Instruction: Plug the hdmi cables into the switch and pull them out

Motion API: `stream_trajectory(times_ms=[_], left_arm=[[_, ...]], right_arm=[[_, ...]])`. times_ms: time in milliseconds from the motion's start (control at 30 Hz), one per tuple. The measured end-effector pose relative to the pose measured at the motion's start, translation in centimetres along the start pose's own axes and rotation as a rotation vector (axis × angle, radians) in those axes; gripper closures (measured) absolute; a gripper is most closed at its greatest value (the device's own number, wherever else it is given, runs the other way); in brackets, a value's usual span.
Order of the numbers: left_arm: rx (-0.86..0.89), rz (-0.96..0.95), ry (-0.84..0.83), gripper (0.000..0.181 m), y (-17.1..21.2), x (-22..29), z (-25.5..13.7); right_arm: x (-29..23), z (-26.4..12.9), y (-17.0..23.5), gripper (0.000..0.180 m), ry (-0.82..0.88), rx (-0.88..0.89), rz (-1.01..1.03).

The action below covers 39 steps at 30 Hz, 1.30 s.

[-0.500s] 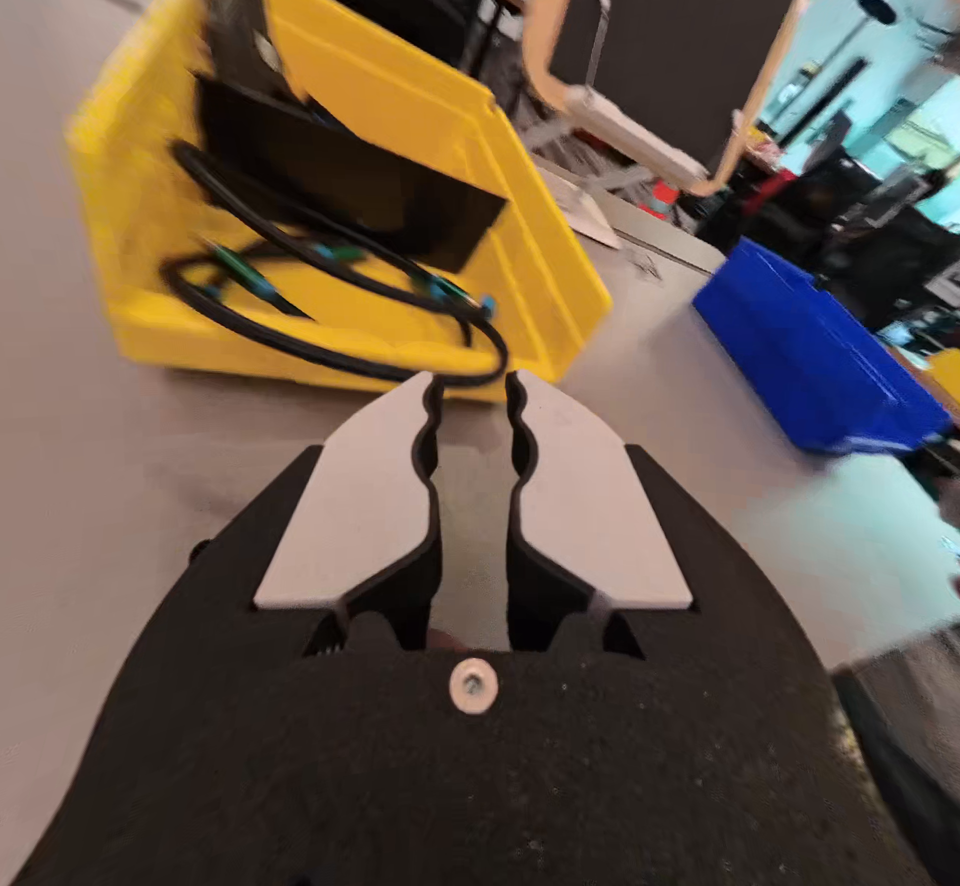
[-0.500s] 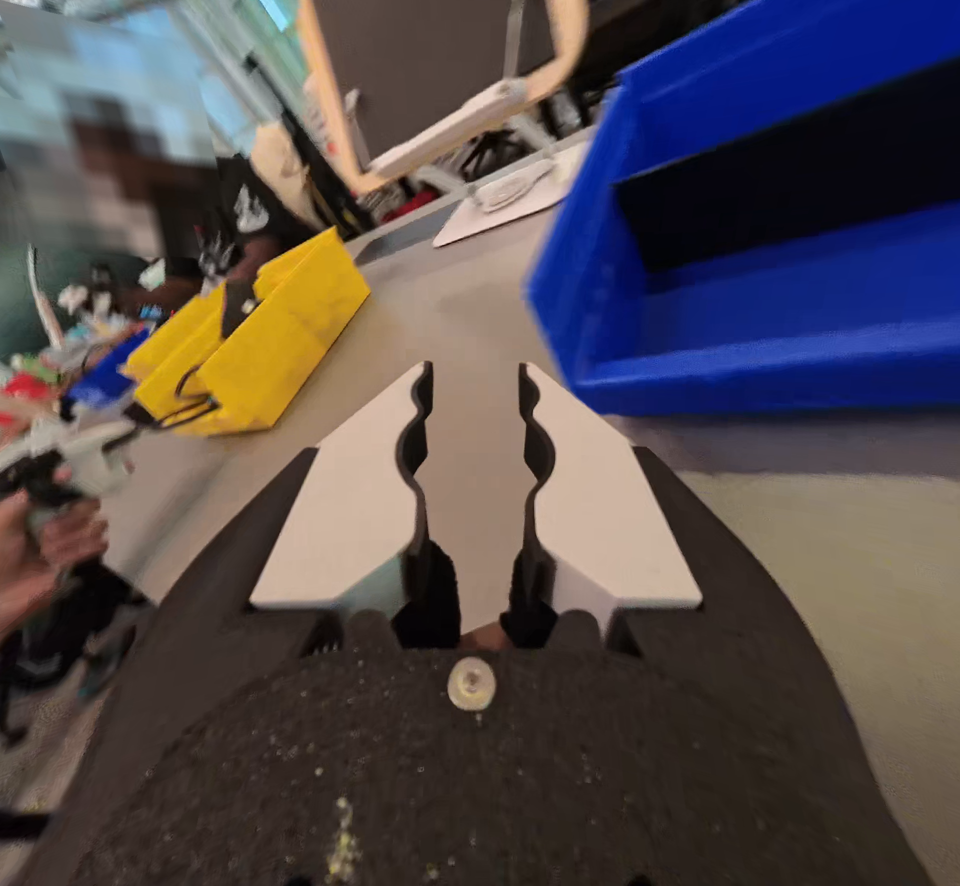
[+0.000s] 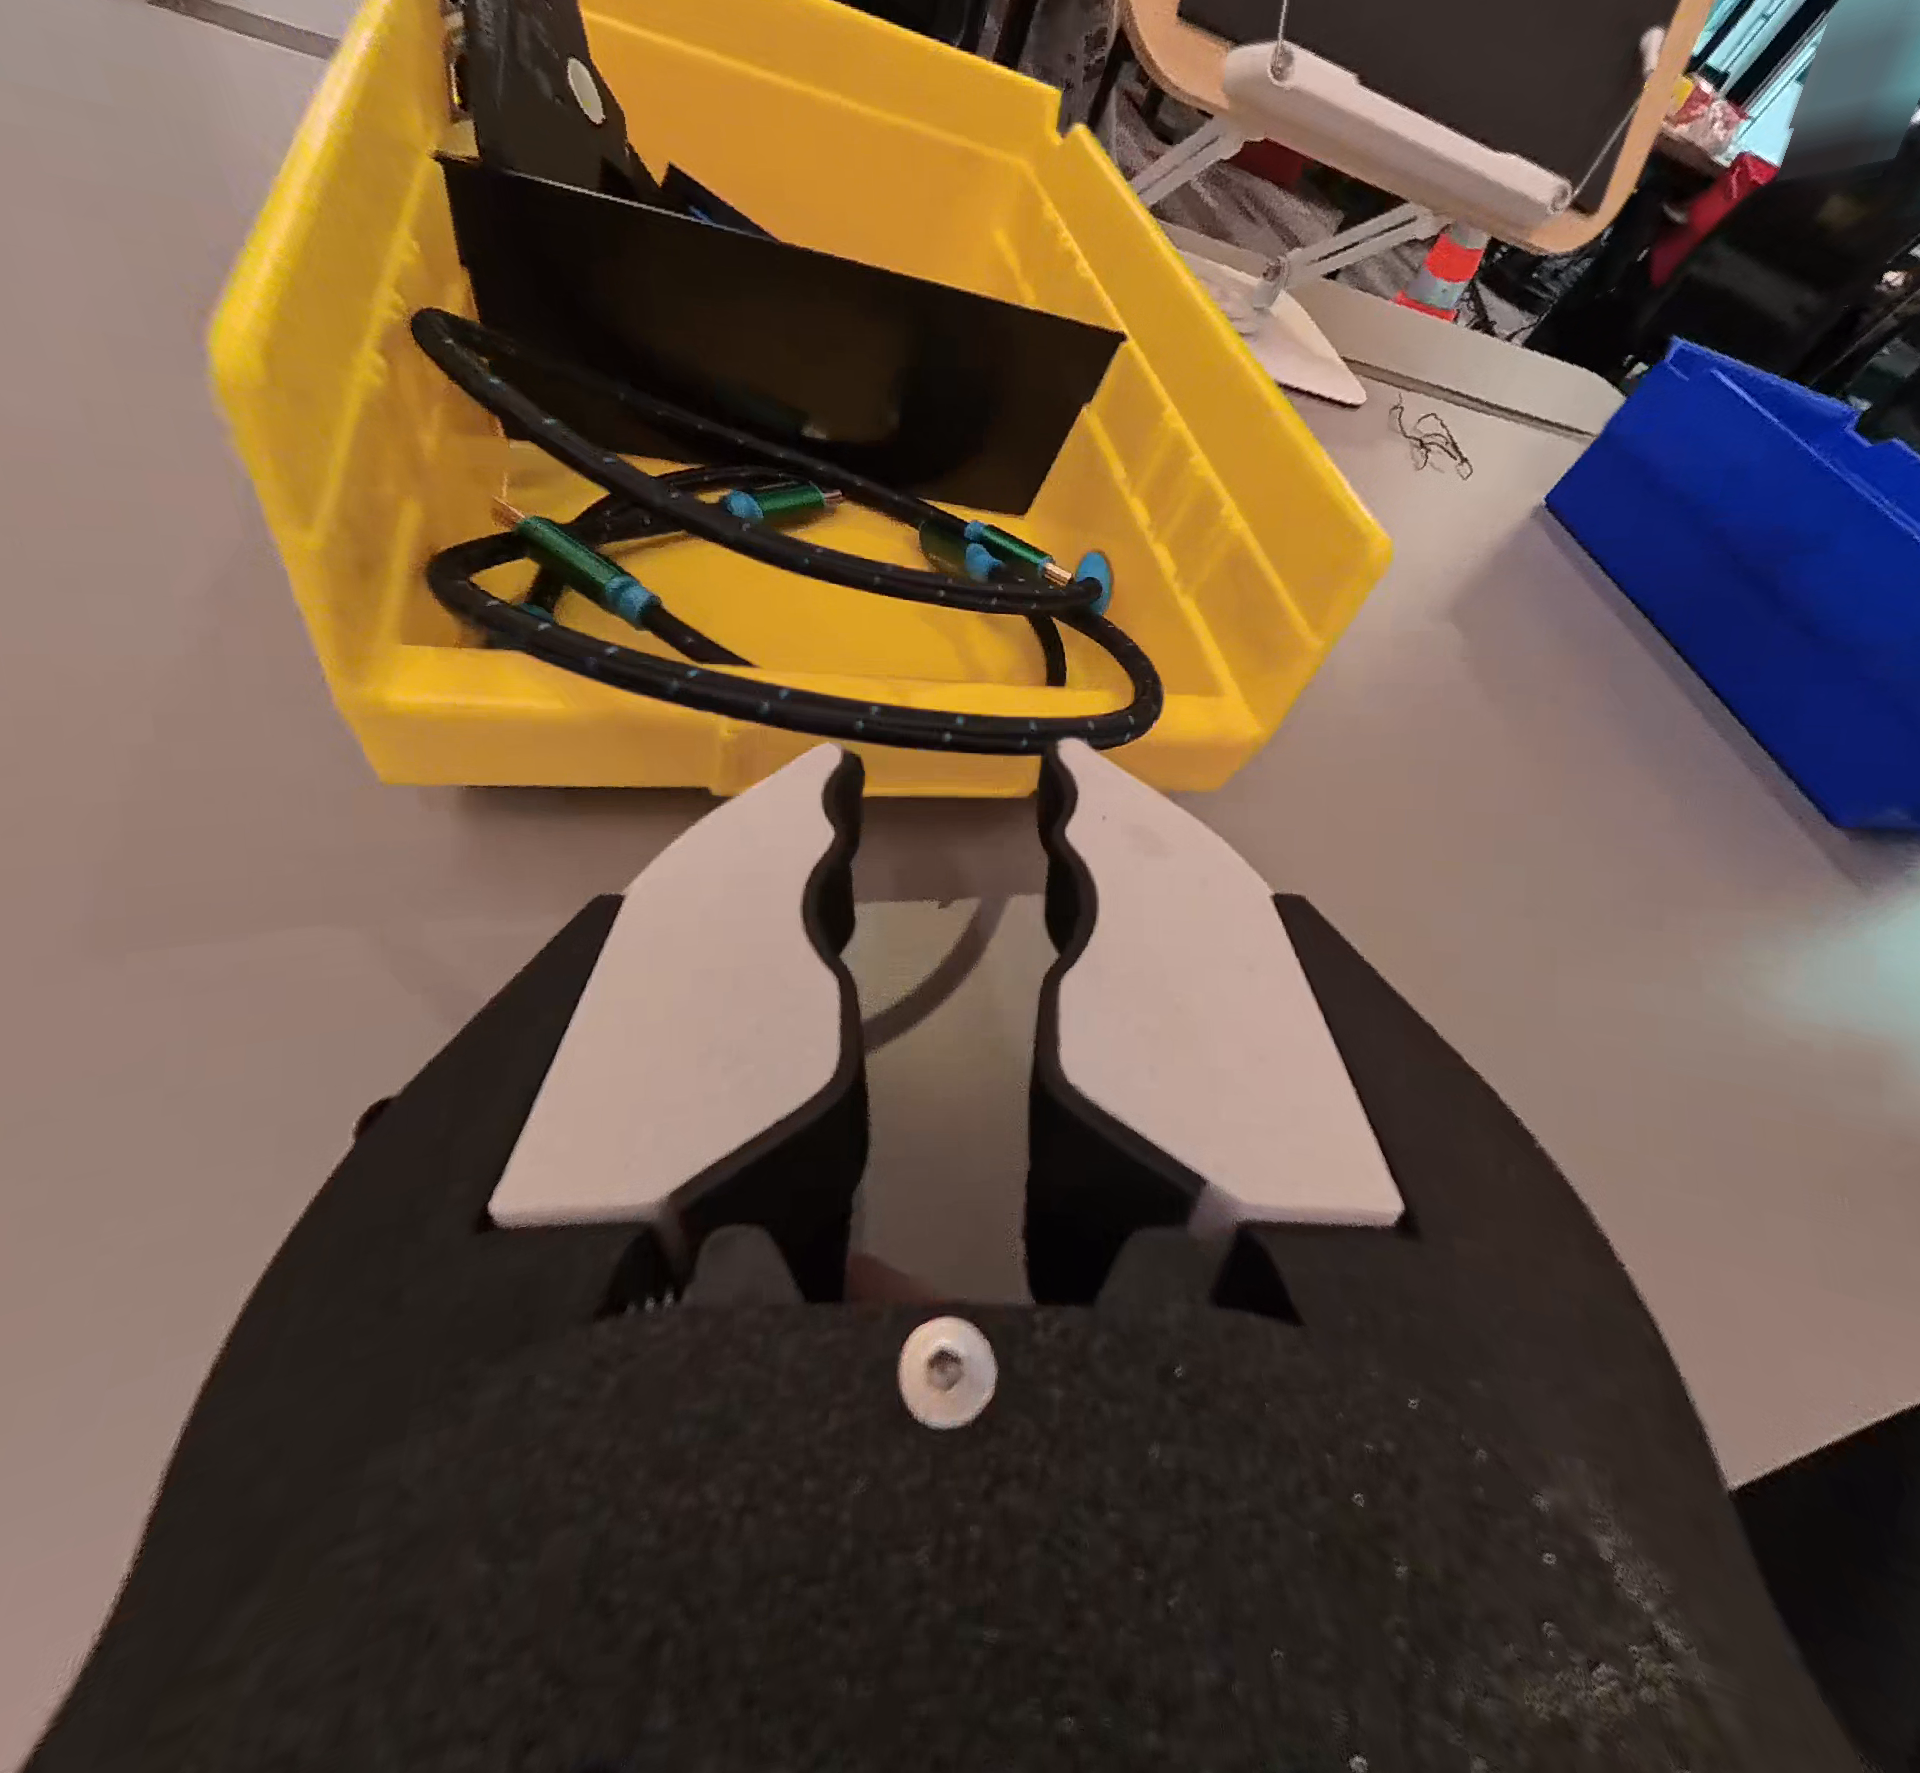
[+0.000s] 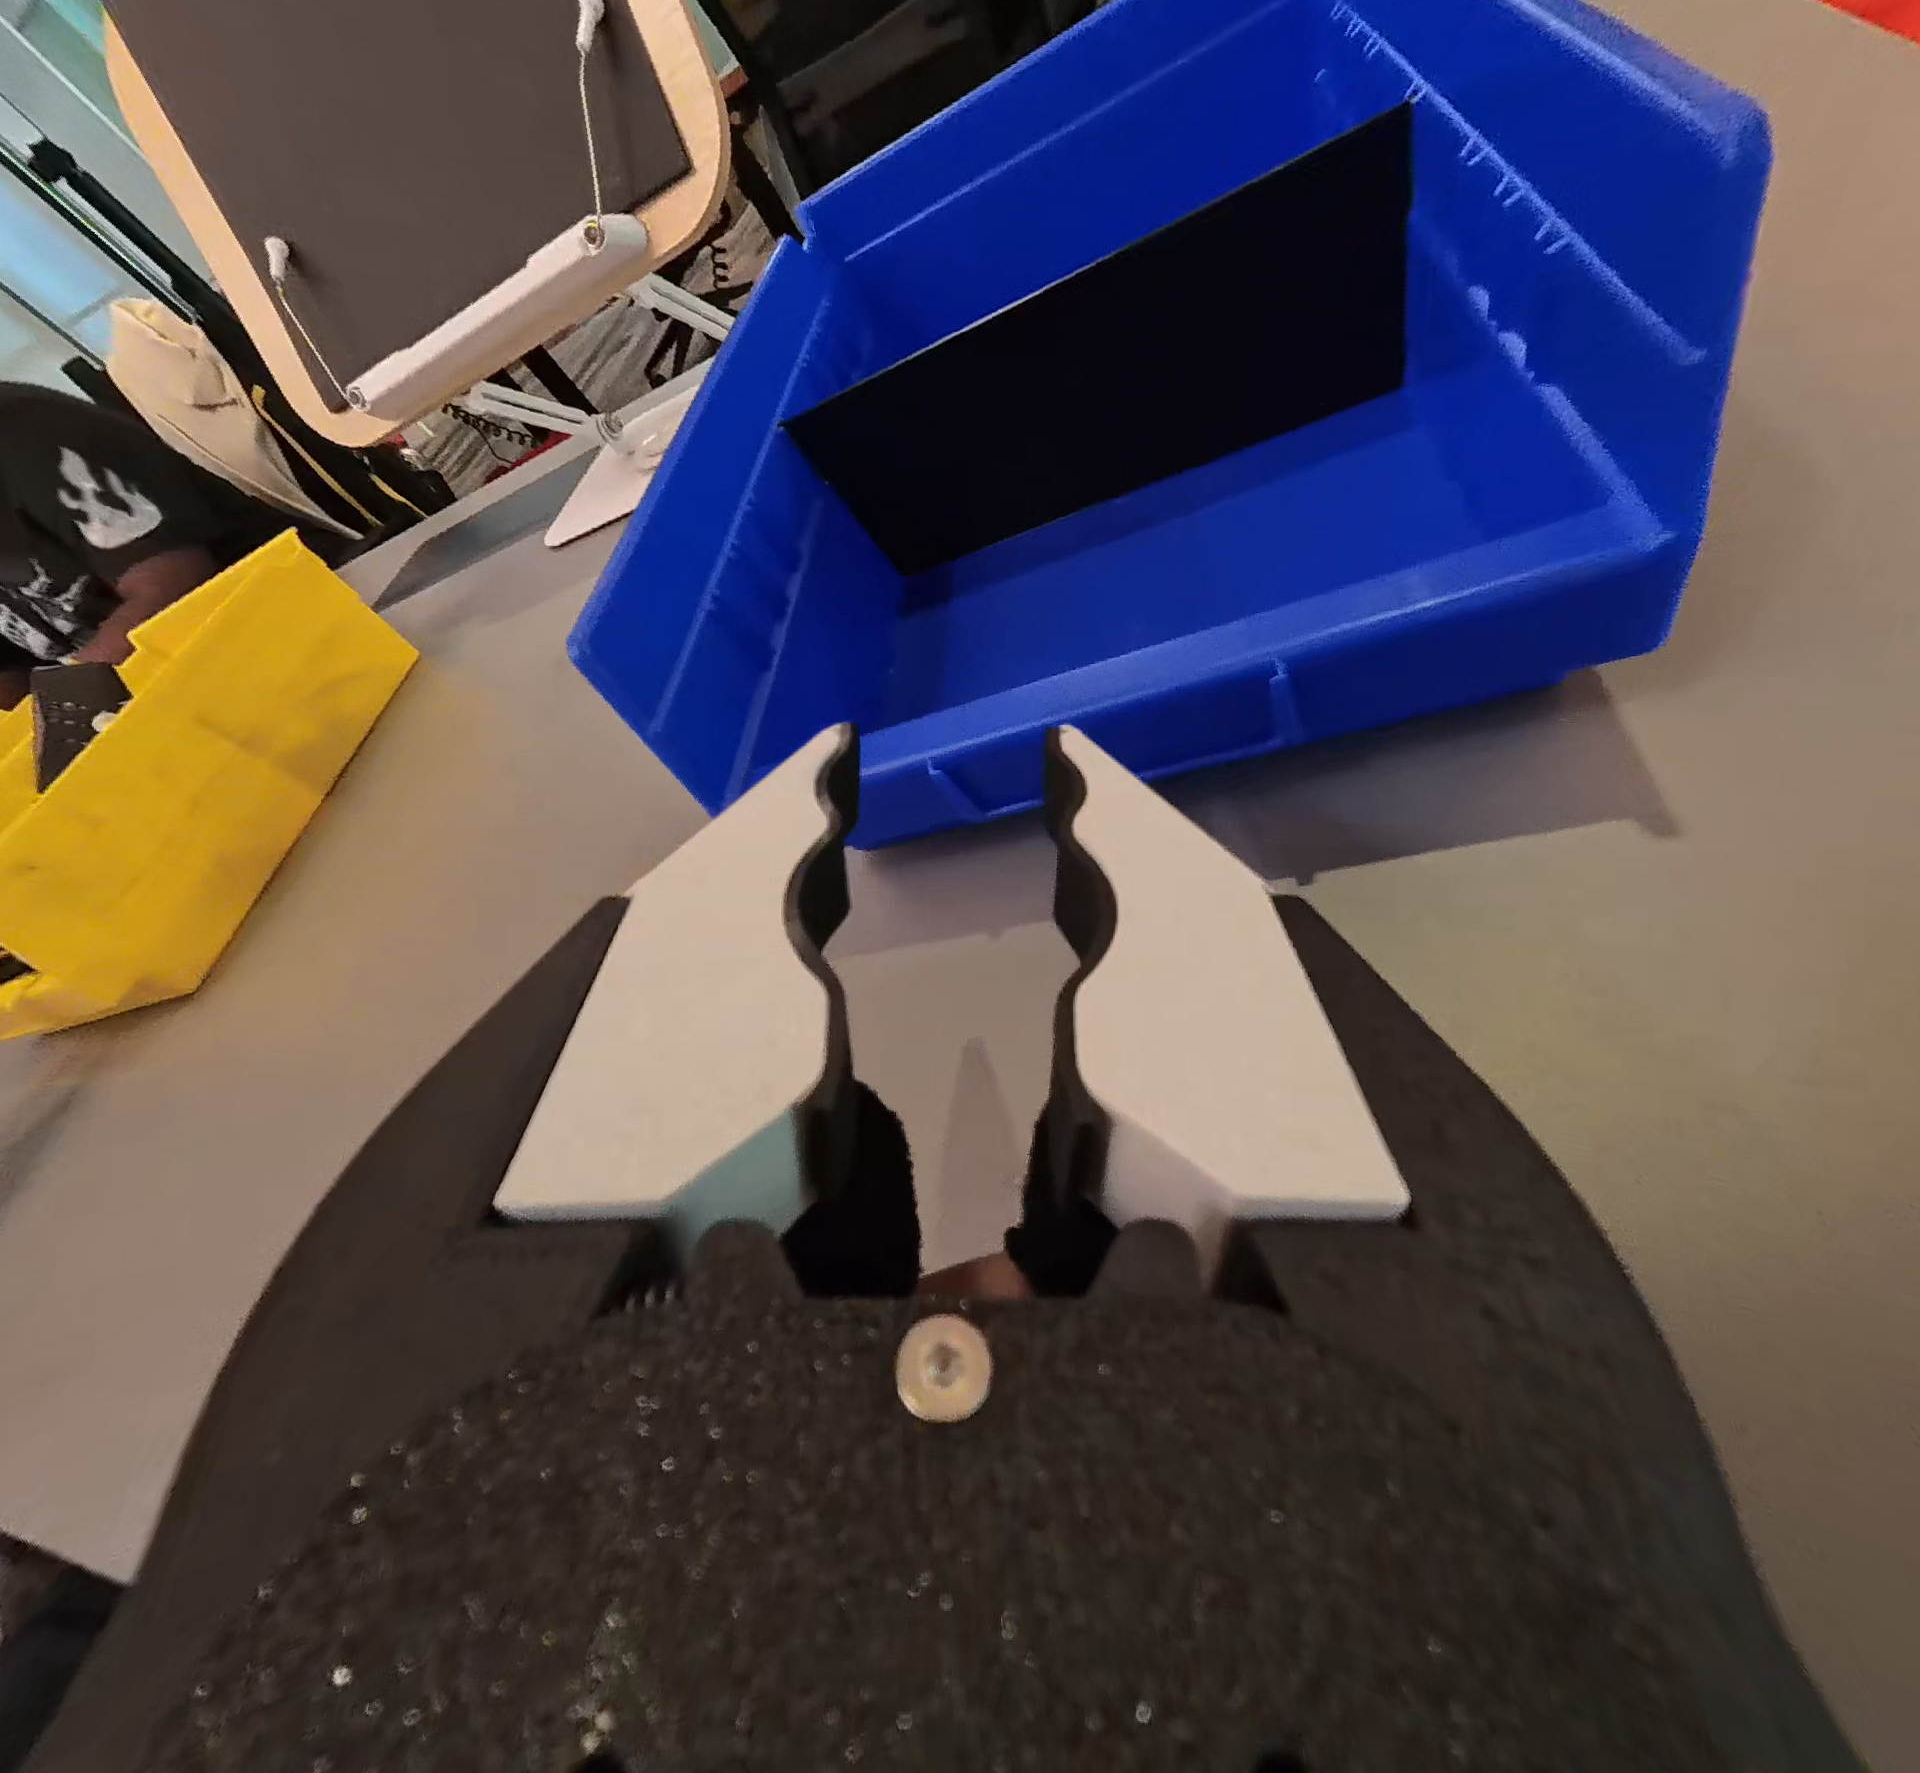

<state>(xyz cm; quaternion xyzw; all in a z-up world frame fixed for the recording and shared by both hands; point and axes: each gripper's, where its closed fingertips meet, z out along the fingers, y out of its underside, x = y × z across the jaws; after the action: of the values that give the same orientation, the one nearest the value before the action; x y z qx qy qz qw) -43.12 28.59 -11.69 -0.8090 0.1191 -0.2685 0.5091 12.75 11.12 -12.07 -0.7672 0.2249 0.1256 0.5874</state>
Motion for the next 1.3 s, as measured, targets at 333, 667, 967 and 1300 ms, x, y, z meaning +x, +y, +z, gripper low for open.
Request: stream_trajectory(times_ms=[333, 667, 967, 1300], left_arm=[[-0.009, 0.104, -0.009, 0.148, 0.5, 1.1, -0.6], [0.035, 0.059, 0.073, 0.146, -0.6, 1.7, -2.5], [-0.308, 0.663, 0.079, 0.131, 3.3, 2.3, -3.9], [-0.654, 1.087, 0.242, 0.143, -3.4, 1.8, 0.5]], right_arm=[[-1.4, 0.0, 0.4, 0.145, -0.014, -0.008, -0.058], [-3.2, 0.7, 1.1, 0.145, -0.05, -0.03, -0.118], [-3.6, 0.4, 2.1, 0.145, -0.086, -0.069, -0.088], [-2.6, -0.4, 2.9, 0.145, -0.052, -0.112, -0.076]])
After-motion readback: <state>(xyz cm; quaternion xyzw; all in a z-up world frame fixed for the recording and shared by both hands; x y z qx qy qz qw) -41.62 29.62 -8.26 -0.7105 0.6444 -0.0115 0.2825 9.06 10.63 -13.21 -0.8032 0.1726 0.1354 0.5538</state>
